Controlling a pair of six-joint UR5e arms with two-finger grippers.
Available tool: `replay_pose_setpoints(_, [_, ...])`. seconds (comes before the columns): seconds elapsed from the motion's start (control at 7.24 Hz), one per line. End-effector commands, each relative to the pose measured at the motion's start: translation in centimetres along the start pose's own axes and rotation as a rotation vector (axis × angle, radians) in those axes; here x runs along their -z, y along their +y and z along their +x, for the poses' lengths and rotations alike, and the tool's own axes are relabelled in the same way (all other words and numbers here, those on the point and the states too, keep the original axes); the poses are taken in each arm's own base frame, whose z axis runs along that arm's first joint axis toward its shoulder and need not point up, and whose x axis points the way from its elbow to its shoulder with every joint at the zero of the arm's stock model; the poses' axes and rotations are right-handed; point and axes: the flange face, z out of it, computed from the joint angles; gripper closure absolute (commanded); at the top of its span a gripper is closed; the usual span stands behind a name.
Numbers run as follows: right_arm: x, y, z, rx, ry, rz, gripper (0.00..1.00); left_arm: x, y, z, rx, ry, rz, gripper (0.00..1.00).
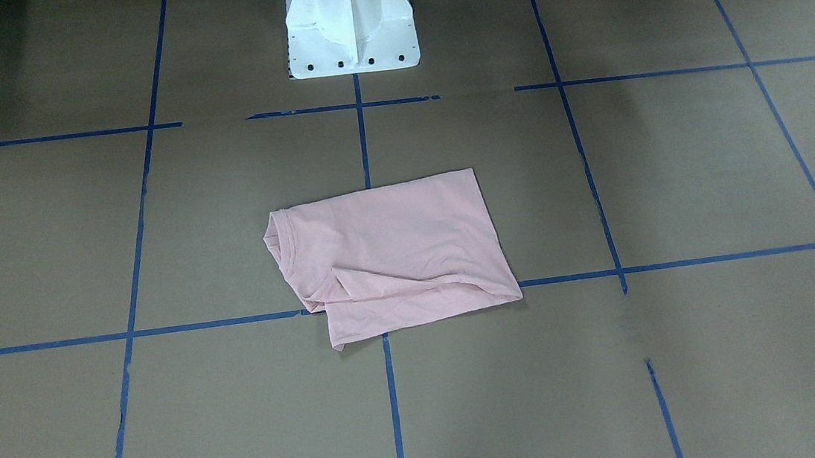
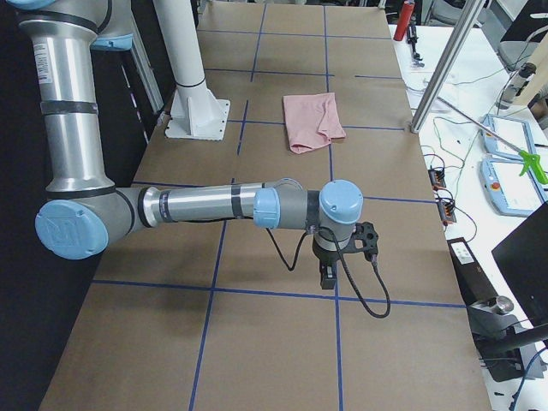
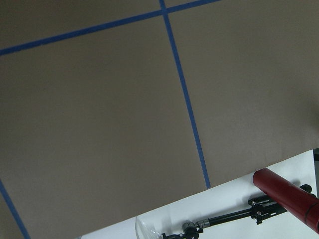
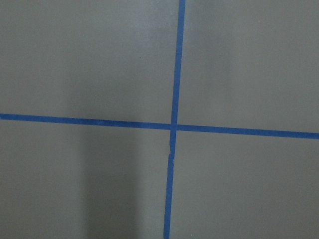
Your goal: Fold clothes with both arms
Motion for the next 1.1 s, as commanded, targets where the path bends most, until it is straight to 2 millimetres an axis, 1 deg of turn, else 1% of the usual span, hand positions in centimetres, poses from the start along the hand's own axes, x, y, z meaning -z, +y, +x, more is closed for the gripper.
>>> replay_pose_setpoints(0.0, [0.5,1.6,-0.6,0.003,0.000,0.012,0.00,-3.0,3.5,-2.0,0.048,0.053,-0.031,0.00])
replay_pose_setpoints(0.14, [0.2,1.5,-0.9,0.010,0.002,0.007,0.00,-5.3,5.4,-3.5,0.070,0.058,-0.065,0.00])
replay_pose_setpoints(0.28, [0.1,1.5,-1.0,0.008,-0.004,0.004,0.00,-5.9,5.8,-4.0,0.083,0.054,-0.071,0.00])
replay_pose_setpoints(0.41, [0.0,1.6,-0.8,0.002,-0.001,-0.002,0.00,-6.9,6.8,-4.6,0.105,0.058,-0.097,0.00])
replay_pose_setpoints(0.69, [-1.4,1.8,0.6,-0.019,0.005,-0.027,0.00,-7.5,7.1,-4.8,0.112,0.059,-0.110,0.00])
replay_pose_setpoints(0.83, [-2.6,1.8,0.8,-0.022,0.003,-0.051,0.00,-7.7,7.3,-4.9,0.115,0.060,-0.114,0.00])
replay_pose_setpoints(0.97, [-3.1,1.7,0.5,-0.016,0.007,-0.061,0.00,-7.7,7.3,-4.9,0.115,0.060,-0.114,0.00])
